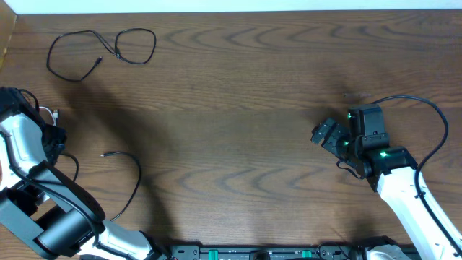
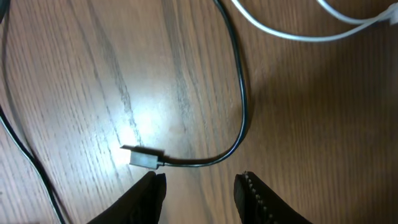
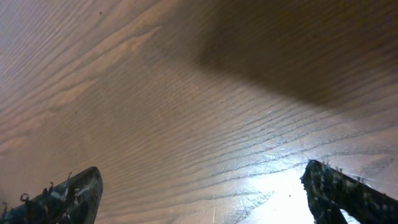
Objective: Untangle cables
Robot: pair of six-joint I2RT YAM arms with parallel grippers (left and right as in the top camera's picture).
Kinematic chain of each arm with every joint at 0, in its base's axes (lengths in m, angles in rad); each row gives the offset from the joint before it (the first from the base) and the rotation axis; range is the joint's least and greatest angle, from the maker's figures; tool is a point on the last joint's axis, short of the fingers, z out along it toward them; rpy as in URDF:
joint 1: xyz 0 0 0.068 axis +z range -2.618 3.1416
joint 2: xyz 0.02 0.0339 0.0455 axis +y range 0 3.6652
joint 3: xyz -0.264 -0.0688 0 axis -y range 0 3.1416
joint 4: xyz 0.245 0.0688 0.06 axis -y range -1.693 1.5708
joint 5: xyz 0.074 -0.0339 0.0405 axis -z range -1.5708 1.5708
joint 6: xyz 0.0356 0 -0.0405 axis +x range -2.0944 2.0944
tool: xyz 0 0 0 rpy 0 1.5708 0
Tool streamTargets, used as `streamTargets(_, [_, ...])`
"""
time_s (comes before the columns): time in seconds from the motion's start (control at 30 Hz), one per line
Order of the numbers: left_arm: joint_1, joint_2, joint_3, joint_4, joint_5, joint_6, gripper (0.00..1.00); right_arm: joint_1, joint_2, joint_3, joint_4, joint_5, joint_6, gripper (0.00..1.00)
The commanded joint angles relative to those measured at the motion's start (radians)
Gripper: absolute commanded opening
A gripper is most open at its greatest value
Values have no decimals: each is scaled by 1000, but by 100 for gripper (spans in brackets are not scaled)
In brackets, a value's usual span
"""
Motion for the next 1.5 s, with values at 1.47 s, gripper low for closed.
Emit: streamTargets(1.47, [-294, -27, -383, 174, 200, 66, 32, -2, -3, 3, -1, 12, -14, 99])
